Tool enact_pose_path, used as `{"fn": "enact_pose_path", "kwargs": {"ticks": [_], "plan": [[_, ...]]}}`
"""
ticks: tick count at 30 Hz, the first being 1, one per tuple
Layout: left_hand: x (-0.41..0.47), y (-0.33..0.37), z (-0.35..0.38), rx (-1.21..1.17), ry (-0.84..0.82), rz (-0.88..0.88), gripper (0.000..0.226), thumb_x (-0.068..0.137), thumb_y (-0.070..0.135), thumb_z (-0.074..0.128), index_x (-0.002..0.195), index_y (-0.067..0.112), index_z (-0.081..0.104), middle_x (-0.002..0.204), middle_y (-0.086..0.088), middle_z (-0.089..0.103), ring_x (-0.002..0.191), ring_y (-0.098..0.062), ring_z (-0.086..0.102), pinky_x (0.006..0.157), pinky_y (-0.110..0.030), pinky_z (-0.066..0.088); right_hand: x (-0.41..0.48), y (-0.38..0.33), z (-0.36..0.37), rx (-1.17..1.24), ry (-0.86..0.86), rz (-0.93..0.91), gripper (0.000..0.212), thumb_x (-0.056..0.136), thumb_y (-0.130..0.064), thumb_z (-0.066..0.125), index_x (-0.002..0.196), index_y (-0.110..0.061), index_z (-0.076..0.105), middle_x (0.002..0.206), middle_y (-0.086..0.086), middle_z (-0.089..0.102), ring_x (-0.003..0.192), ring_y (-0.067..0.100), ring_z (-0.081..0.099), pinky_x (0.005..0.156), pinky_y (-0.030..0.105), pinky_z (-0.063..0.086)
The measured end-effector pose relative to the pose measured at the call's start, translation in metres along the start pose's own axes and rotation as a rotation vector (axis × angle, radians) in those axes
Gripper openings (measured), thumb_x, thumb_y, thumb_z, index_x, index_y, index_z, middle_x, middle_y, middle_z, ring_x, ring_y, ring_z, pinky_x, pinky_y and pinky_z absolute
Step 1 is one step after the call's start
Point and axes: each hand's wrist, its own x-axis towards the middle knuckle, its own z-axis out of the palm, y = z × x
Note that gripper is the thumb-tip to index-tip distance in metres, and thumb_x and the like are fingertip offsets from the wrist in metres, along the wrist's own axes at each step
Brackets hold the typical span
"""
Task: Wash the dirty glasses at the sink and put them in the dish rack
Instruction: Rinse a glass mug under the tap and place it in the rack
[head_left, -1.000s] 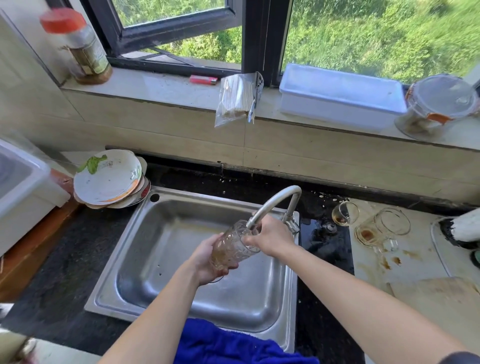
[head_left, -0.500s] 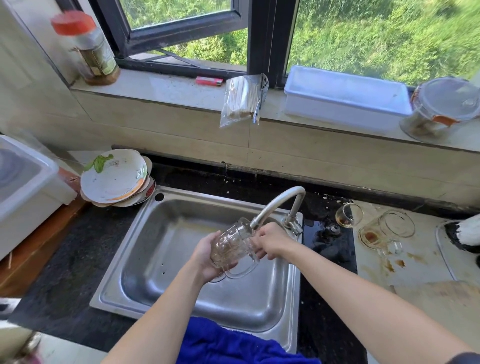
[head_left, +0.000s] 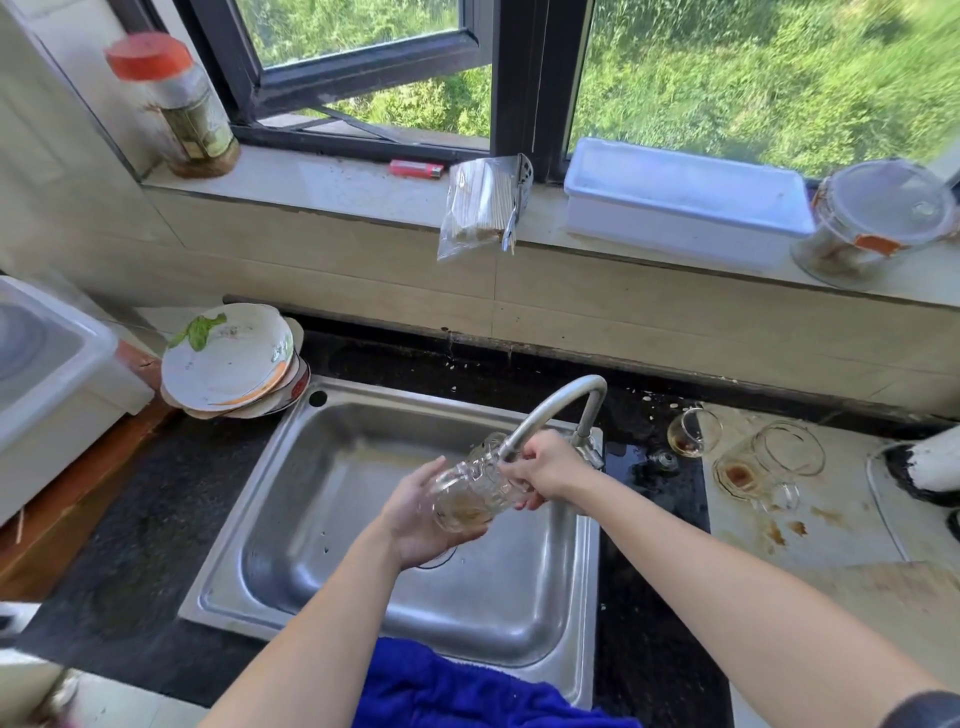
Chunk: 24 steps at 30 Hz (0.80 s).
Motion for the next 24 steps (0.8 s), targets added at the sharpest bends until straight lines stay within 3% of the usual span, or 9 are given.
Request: {"fn": "enact_pose_path", "kwargs": {"ticks": [2, 4, 8, 11, 13, 15, 17, 20, 24], "plan": [[0.001, -0.002, 0.001, -0.186, -0.013, 0.128, 0.039, 0.089, 0.041, 0.045, 0.11, 0.014, 0.063, 0.115, -0.02, 0.066, 0.101, -0.036, 0.061, 0.088, -0.047, 0.045, -0.005, 0.002, 0.002, 0.083, -0.014, 0.082, 0.019, 0.094, -0.013, 0.062, 0.079, -0.001, 0.063, 0.069, 0.015, 0.066, 0.052, 0.017, 0.064, 0.046, 0.023, 0.049], [0.002, -0.005, 0.0, -0.243, 0.017, 0.187, 0.045, 0.085, 0.049, 0.049, 0.112, 0.016, 0.061, 0.117, -0.019, 0.065, 0.098, -0.034, 0.06, 0.081, -0.042, 0.044, -0.01, 0.004, 0.005, 0.13, -0.035, 0.141, 0.018, 0.096, -0.01, 0.058, 0.088, 0.005, 0.065, 0.073, 0.017, 0.068, 0.05, 0.014, 0.062, 0.043, 0.02, 0.047], [0.007, -0.009, 0.001, 0.084, 0.115, 0.132, 0.044, 0.084, 0.047, 0.055, 0.113, 0.015, 0.063, 0.095, -0.007, 0.069, 0.069, -0.019, 0.06, 0.055, -0.027, 0.037, -0.015, 0.001, 0.006, 0.009, -0.107, 0.15, 0.016, 0.094, -0.011, 0.059, 0.099, 0.003, 0.065, 0.079, 0.013, 0.07, 0.056, 0.015, 0.065, 0.044, 0.019, 0.046], [0.008, -0.008, 0.001, 0.221, 0.131, -0.003, 0.046, 0.094, 0.049, 0.042, 0.102, 0.011, 0.066, 0.08, -0.01, 0.067, 0.051, -0.023, 0.056, 0.043, -0.022, 0.034, -0.01, 0.004, 0.007, -0.028, 0.017, 0.044, 0.009, 0.09, -0.017, 0.067, 0.091, -0.008, 0.063, 0.086, 0.012, 0.071, 0.06, 0.017, 0.069, 0.045, 0.022, 0.046], [0.007, -0.009, 0.001, 0.184, 0.101, -0.031, 0.047, 0.093, 0.048, 0.043, 0.102, 0.008, 0.066, 0.081, -0.013, 0.066, 0.057, -0.026, 0.058, 0.049, -0.026, 0.042, -0.006, 0.004, 0.007, 0.033, 0.034, 0.053, 0.014, 0.091, -0.018, 0.066, 0.087, -0.005, 0.064, 0.083, 0.016, 0.071, 0.058, 0.019, 0.068, 0.043, 0.021, 0.045], [0.008, -0.01, 0.0, 0.037, 0.082, 0.052, 0.043, 0.088, 0.041, 0.048, 0.111, 0.007, 0.062, 0.094, -0.015, 0.066, 0.071, -0.028, 0.06, 0.059, -0.031, 0.047, -0.01, 0.002, 0.007, 0.094, -0.008, 0.122, 0.014, 0.094, -0.013, 0.062, 0.087, -0.001, 0.063, 0.074, 0.015, 0.069, 0.052, 0.015, 0.064, 0.041, 0.02, 0.044], [0.012, -0.01, -0.001, 0.015, 0.1, 0.112, 0.045, 0.091, 0.039, 0.046, 0.118, 0.006, 0.06, 0.097, -0.015, 0.065, 0.067, -0.025, 0.059, 0.049, -0.025, 0.046, -0.013, 0.003, 0.007, 0.082, -0.06, 0.169, 0.015, 0.095, -0.011, 0.06, 0.09, 0.004, 0.063, 0.071, 0.014, 0.069, 0.049, 0.013, 0.061, 0.042, 0.02, 0.045], [0.013, -0.011, 0.001, 0.118, 0.167, 0.057, 0.044, 0.094, 0.047, 0.044, 0.103, 0.009, 0.065, 0.079, -0.01, 0.064, 0.044, -0.019, 0.053, 0.033, -0.017, 0.033, -0.014, 0.004, 0.004, -0.141, -0.032, 0.145, 0.024, 0.092, -0.023, 0.064, 0.091, 0.002, 0.067, 0.071, 0.009, 0.073, 0.055, 0.017, 0.067, 0.048, 0.024, 0.048], [0.013, -0.009, -0.002, 0.271, 0.177, -0.056, 0.049, 0.092, 0.056, 0.041, 0.085, 0.013, 0.061, 0.062, -0.011, 0.057, 0.032, -0.013, 0.039, 0.031, -0.011, 0.02, -0.015, -0.001, -0.002, -0.631, 0.269, -0.059, 0.03, 0.08, -0.045, 0.073, 0.086, -0.019, 0.06, 0.078, -0.004, 0.066, 0.071, 0.018, 0.061, 0.066, 0.032, 0.045]]}}
